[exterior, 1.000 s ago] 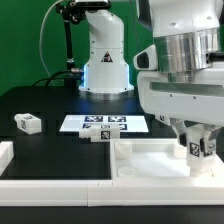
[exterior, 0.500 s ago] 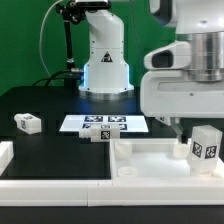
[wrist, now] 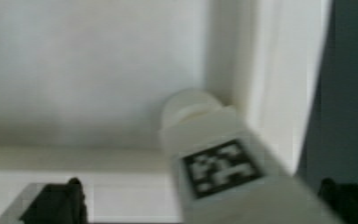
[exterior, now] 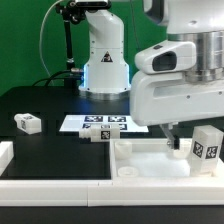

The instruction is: Assemble one leg

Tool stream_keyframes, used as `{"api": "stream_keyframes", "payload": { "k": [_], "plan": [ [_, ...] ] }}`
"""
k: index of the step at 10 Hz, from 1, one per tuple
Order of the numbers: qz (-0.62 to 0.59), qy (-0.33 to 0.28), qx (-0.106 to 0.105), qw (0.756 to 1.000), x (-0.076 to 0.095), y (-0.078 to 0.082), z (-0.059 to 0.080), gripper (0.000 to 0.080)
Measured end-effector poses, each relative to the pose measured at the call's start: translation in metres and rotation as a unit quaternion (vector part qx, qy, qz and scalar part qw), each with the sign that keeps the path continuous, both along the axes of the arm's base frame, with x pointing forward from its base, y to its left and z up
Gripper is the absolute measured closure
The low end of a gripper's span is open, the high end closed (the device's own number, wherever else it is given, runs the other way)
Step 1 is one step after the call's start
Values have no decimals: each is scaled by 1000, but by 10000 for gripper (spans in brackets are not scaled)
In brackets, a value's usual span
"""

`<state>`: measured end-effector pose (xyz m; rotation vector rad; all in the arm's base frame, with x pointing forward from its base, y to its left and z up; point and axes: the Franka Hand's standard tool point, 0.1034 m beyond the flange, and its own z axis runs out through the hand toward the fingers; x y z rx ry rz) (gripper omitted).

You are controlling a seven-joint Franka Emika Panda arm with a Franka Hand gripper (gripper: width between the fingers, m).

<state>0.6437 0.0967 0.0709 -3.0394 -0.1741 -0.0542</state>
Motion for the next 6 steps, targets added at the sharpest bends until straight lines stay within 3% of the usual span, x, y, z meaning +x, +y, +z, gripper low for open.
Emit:
{"api": "stream_keyframes", "payload": {
  "k": [2,4,5,6],
  "plan": [
    [-4,0,1,1000,0,-1,-1,150],
    [-11,1,1,1000,0,-1,-1,390],
    [-44,5,5,999,0,1,-1,390],
    [-86,9,9,996,-1,2,-1,515]
  ]
}}
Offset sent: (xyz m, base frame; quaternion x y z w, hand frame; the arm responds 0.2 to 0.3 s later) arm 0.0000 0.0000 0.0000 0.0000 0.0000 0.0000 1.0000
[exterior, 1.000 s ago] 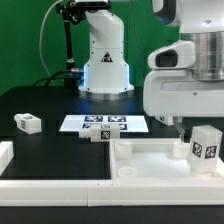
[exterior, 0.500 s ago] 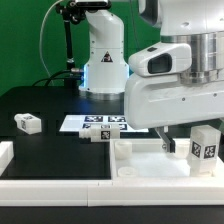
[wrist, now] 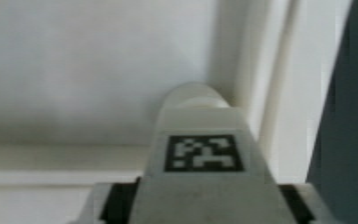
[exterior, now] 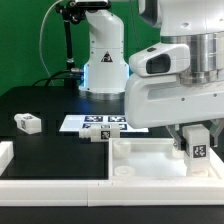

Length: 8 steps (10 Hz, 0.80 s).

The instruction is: Assemble one leg

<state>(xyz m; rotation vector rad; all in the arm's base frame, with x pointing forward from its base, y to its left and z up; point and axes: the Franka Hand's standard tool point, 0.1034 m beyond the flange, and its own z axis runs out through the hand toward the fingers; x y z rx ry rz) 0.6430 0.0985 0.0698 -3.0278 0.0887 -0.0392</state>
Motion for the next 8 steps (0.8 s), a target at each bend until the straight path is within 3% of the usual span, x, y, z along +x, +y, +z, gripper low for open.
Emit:
{"api": "stream_keyframes", "payload": {
  "k": [3,4,5,8],
  "plan": [
    [-141,15,11,990,-1,5,0,515],
    [-240,27,22,970,-2,4,-1,515],
    [-320,38,23,946,-4,9,-2,515],
    [-547,60,53,833,-4,17,-3,515]
  ]
}}
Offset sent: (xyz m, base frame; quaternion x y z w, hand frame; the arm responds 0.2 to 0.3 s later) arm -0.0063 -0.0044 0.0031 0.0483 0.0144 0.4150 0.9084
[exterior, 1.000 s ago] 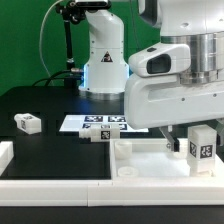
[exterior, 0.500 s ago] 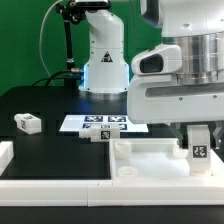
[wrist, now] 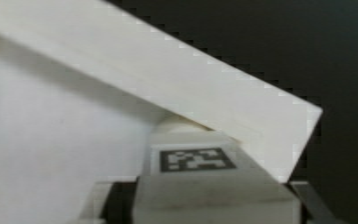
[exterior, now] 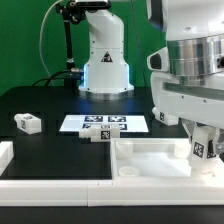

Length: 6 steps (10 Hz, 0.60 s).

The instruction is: Assemble one leg

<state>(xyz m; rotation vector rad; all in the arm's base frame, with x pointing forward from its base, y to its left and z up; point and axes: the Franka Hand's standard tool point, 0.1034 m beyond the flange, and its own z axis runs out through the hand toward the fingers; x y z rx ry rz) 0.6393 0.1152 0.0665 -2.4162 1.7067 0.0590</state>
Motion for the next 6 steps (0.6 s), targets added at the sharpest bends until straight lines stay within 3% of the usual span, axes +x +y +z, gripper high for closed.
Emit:
{"api": "stream_keyframes", "payload": {
  "k": [2,3,4,5,6],
  "plan": [
    [-1,1,0,1000,0,0,0,515],
    [39,-4,-6,999,-1,-1,-1,417],
    [154,-14,-17,988,-2,-5,0,243],
    [250,-20,-23,968,-1,-7,3,243],
    [333,-15,-29,943,0,-4,7,166]
  ]
}}
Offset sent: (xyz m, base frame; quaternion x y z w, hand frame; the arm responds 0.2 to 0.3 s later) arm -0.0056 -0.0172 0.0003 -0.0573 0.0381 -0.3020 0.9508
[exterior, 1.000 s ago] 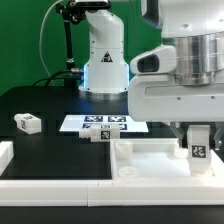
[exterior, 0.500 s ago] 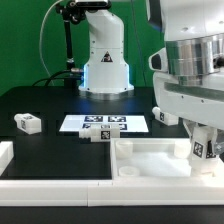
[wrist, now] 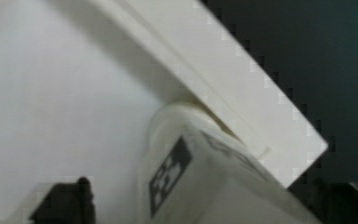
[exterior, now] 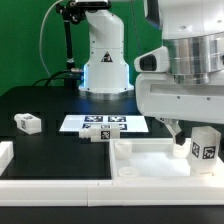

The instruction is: Assemble one leg

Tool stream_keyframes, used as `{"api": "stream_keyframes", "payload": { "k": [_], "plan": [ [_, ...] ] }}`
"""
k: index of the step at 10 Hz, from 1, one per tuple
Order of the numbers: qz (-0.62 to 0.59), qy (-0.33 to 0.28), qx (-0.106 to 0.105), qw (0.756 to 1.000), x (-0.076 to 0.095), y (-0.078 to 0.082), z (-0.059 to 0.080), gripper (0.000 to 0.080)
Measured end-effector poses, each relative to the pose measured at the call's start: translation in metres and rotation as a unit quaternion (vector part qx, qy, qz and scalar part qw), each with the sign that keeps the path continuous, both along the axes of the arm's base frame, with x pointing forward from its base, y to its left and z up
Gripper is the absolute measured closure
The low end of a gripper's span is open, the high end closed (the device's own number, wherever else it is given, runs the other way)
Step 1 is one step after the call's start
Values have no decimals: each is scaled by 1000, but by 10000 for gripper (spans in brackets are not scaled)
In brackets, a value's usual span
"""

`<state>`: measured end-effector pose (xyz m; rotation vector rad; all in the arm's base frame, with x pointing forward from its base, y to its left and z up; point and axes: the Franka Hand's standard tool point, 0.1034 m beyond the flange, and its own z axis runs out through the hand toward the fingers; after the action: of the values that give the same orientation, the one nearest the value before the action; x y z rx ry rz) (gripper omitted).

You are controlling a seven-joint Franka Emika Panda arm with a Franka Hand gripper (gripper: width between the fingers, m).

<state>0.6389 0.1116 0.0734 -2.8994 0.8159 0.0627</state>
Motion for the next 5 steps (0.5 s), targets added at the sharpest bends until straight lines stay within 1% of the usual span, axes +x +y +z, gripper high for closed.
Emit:
{"api": "stream_keyframes", "payload": {
  "k": [1,3,4,5],
  "plan": [
    [65,-7,-4,998,1,2,1,155],
    [127,-15,-4,992,1,0,1,155],
    [182,-19,-6,983,0,-2,1,150],
    [272,-22,-9,962,-1,-7,1,150]
  ]
}}
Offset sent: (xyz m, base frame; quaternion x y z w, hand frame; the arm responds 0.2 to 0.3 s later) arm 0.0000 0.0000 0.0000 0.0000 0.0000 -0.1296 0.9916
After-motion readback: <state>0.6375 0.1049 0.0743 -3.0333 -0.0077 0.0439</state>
